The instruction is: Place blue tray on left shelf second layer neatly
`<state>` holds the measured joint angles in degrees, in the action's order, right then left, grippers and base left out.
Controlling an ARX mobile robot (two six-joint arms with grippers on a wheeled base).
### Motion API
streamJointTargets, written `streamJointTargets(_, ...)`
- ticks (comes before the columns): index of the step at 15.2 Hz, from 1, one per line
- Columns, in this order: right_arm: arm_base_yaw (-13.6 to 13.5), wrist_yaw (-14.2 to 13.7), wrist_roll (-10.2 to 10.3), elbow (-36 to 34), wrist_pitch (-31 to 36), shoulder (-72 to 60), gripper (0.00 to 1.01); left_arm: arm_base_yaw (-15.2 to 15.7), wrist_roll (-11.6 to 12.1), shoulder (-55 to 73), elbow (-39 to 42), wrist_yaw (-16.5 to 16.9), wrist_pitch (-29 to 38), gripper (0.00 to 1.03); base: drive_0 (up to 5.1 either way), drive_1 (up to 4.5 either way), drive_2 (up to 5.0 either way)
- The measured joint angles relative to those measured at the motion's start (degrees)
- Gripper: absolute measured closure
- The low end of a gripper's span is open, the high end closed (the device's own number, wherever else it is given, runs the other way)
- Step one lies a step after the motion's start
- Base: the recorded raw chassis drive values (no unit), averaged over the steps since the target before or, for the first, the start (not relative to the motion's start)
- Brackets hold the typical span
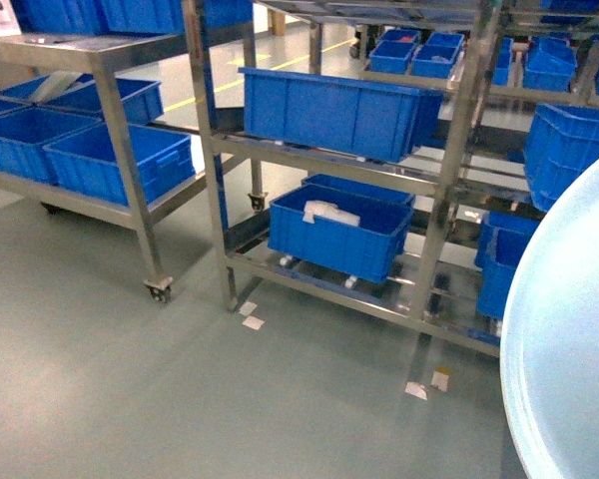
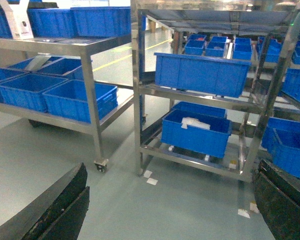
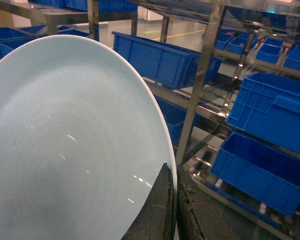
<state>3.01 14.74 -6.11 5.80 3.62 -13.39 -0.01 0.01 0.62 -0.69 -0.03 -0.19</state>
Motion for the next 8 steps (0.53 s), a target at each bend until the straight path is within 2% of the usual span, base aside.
streamJointTargets(4, 0.0, 0.0, 0.0, 0.0, 0.0, 0.0, 0.99, 0.0, 0.0, 0.0, 0.0, 0.0, 0.0, 0.05, -1.6, -1.60, -1.6)
streamJointTargets(8, 0.0, 0.0, 0.0, 0.0, 0.0, 0.0, 0.99, 0.0, 0.0, 0.0, 0.0, 0.0, 0.0, 0.05, -1.8, -0.07, -3.5)
